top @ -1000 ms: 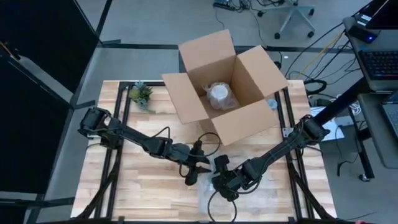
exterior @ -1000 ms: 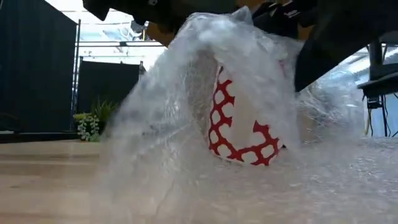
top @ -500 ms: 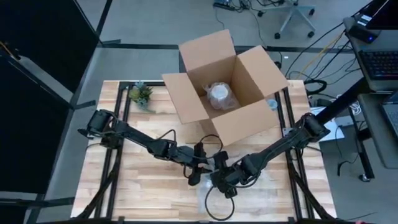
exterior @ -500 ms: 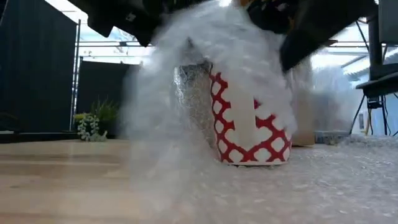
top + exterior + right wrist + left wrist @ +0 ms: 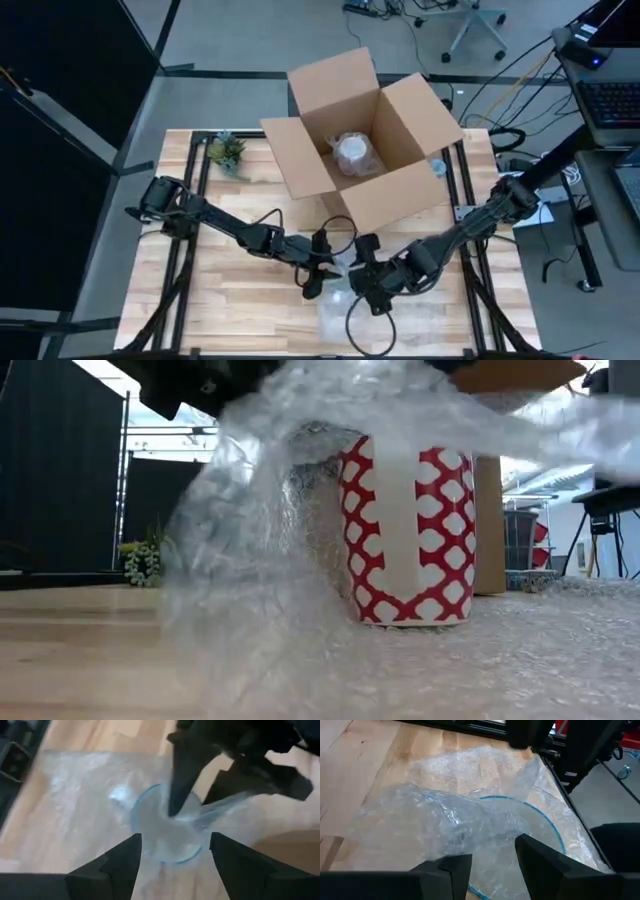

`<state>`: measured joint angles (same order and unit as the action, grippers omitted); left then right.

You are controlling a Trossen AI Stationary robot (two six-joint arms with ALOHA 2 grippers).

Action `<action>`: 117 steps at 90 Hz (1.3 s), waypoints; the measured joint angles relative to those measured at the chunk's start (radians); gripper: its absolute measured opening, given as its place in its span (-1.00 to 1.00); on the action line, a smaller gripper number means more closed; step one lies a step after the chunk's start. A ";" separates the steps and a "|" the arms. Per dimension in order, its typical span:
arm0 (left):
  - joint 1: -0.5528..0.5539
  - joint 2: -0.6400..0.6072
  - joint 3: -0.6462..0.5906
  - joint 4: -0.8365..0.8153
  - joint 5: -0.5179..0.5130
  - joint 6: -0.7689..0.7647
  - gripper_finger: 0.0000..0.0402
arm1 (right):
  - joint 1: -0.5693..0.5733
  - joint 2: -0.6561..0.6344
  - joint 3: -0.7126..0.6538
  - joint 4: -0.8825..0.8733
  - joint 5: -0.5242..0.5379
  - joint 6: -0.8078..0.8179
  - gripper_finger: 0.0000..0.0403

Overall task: Wrap mug
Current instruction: Wrap the red mug with the bubble wrap

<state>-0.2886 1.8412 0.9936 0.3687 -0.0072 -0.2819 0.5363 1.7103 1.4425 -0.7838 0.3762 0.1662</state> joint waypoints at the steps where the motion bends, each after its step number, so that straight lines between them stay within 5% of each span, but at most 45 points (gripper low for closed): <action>1: 0.000 0.000 0.000 0.000 0.000 0.000 -0.30 | -0.001 0.002 0.000 0.003 0.003 -0.004 0.11; 29: 0.000 0.001 -0.001 -0.001 0.000 -0.001 -0.30 | -0.046 0.089 -0.001 0.068 -0.140 -0.026 0.11; 65: 0.000 0.000 -0.001 0.022 0.010 -0.002 -0.30 | -0.014 0.230 0.001 0.083 -0.134 0.018 0.11; 87: -0.002 -0.121 -0.008 -0.113 0.043 -0.070 -0.30 | -0.017 0.261 0.003 0.083 -0.133 0.020 0.11; 102: -0.011 -0.189 -0.006 -0.261 -0.092 -0.079 -0.30 | -0.018 0.255 0.001 0.079 -0.140 0.021 0.11; 117: -0.012 -0.111 -0.005 -0.107 -0.139 -0.080 -0.30 | -0.018 0.255 0.000 0.090 -0.142 0.009 0.11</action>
<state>-0.3004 1.7303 0.9890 0.2617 -0.1458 -0.3618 0.5186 1.9652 1.4425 -0.6942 0.2344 0.1751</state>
